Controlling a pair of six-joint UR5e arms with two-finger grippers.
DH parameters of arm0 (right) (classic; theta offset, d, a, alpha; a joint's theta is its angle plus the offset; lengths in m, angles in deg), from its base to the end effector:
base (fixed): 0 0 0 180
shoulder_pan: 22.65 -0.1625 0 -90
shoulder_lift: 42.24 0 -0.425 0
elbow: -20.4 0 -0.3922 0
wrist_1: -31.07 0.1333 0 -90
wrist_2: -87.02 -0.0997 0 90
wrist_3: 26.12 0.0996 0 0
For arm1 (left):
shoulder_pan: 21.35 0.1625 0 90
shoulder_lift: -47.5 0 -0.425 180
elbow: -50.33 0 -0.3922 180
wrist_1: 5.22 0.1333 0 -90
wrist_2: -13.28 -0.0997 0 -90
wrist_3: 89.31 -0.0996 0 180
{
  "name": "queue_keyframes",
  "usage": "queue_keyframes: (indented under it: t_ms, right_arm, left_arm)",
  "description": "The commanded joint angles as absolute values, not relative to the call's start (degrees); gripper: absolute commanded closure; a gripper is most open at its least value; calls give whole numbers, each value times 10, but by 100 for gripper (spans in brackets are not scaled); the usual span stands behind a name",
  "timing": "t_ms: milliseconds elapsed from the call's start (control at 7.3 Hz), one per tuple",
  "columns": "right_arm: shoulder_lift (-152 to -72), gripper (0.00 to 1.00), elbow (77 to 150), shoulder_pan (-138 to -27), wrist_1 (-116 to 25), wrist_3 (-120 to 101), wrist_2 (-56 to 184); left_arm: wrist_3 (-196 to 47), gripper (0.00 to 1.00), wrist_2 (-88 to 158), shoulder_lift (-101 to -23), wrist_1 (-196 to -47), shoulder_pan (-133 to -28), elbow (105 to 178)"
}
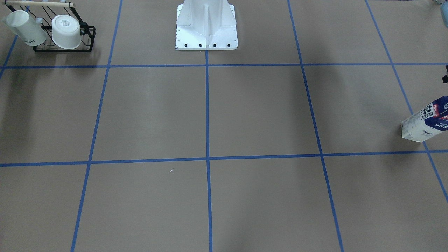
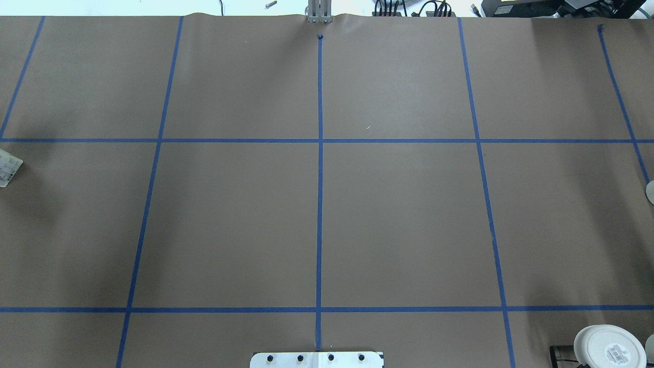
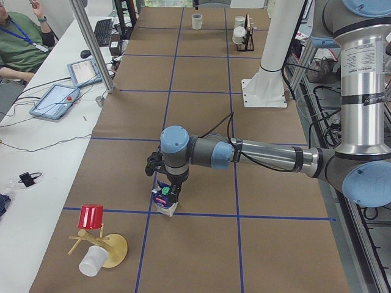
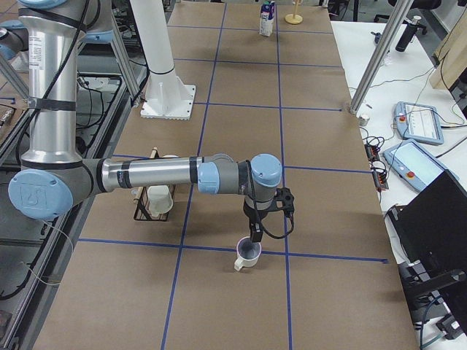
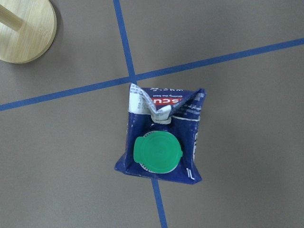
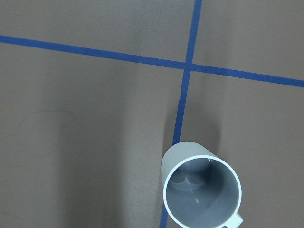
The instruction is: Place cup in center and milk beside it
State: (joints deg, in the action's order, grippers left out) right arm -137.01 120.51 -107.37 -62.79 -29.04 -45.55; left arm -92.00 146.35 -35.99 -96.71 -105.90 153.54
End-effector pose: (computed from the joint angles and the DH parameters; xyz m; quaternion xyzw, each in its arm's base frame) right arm 0.0236 -0.4608 0.6203 0.0046 -0.3631 -0.0713 0.9290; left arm -0.0222 -0.4545 0.5968 0.0576 0.3676 0.0920 0.9236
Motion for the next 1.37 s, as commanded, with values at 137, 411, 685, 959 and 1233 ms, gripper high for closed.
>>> queue_keyframes:
  t_ms: [137, 411, 685, 959, 1233]
  right_arm:
    - [-1366, 0, 1205, -1074, -628, -290, -456]
    - [-1366, 0, 1216, -1074, -628, -291, -454]
    - [-1331, 0, 1219, -1074, -628, -291, -451]
    - [-1290, 0, 1215, -1077, -628, -289, -449]
    - [-1297, 0, 1228, -1083, -618, -294, -459]
  left_arm:
    - [-921, 2, 1463, -360, -982, -1059, 1535]
    - [-922, 2, 1461, -363, -983, -1060, 1554]
    - [-921, 2, 1458, -384, -984, -1062, 1567]
    - [-919, 2, 1459, -395, -1053, -1062, 1560]
    - [-907, 2, 1461, -414, -1104, -1062, 1540]
